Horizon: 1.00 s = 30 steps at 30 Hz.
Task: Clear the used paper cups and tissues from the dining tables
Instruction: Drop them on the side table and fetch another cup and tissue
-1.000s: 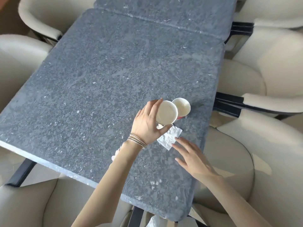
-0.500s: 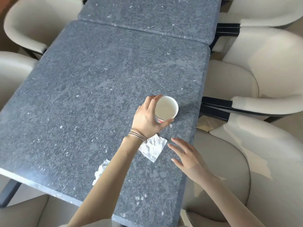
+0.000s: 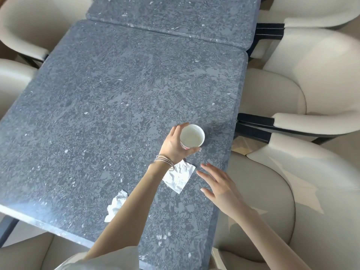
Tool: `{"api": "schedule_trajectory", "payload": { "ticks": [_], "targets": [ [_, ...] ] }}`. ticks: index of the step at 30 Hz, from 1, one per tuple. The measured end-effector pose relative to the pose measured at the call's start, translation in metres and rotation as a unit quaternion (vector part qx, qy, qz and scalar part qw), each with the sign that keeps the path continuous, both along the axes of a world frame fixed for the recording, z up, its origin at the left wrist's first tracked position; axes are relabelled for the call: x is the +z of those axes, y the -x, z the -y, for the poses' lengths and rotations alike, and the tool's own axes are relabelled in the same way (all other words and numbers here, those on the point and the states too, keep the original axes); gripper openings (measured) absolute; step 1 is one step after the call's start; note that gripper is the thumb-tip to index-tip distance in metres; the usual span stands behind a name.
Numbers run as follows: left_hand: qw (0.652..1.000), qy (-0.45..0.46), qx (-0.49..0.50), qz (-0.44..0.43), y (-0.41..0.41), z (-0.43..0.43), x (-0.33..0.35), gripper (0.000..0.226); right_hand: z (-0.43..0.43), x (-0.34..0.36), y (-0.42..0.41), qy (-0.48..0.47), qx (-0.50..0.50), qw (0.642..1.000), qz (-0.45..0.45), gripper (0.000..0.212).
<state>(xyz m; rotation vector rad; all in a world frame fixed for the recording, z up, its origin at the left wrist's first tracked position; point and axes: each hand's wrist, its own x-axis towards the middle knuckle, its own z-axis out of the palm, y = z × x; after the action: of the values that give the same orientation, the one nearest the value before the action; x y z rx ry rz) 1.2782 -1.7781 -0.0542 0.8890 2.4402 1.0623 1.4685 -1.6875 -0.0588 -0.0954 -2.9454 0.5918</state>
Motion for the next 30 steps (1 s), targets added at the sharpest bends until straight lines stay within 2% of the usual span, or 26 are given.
{"api": "schedule_trajectory", "payload": {
  "ticks": [2,7,12,18,21,23,27,30],
  "targets": [
    [1.000,0.012,0.009,0.025,0.000,0.000,-0.002,0.082,0.003,0.000,0.003,-0.002,0.006,1.000,0.011,0.050],
    [0.999,0.011,0.041,-0.012,0.003,0.034,0.009,0.081,0.018,0.001,0.014,0.008,0.024,0.999,0.045,0.051],
    [0.990,0.010,0.134,-0.050,0.000,0.136,0.015,0.084,0.045,-0.003,0.036,0.023,0.052,0.996,0.065,0.046],
    [0.967,0.077,0.227,-0.083,-0.022,0.252,0.004,0.082,0.079,-0.020,0.064,0.043,0.057,0.991,0.114,0.049],
    [0.960,0.092,0.253,-0.084,-0.031,0.282,0.001,0.084,0.097,-0.027,0.072,0.015,0.053,0.989,0.139,0.048],
    [0.959,0.091,0.252,-0.090,-0.034,0.293,0.001,0.085,0.113,-0.029,0.073,0.000,0.055,0.990,0.132,0.045],
    [0.962,0.075,0.244,-0.096,-0.037,0.306,0.001,0.083,0.138,-0.032,0.074,0.026,0.065,0.991,0.118,0.036],
    [0.962,0.059,0.250,-0.089,-0.040,0.318,0.002,0.082,0.154,-0.026,0.082,0.065,0.093,0.992,0.055,0.029]
  ]
}}
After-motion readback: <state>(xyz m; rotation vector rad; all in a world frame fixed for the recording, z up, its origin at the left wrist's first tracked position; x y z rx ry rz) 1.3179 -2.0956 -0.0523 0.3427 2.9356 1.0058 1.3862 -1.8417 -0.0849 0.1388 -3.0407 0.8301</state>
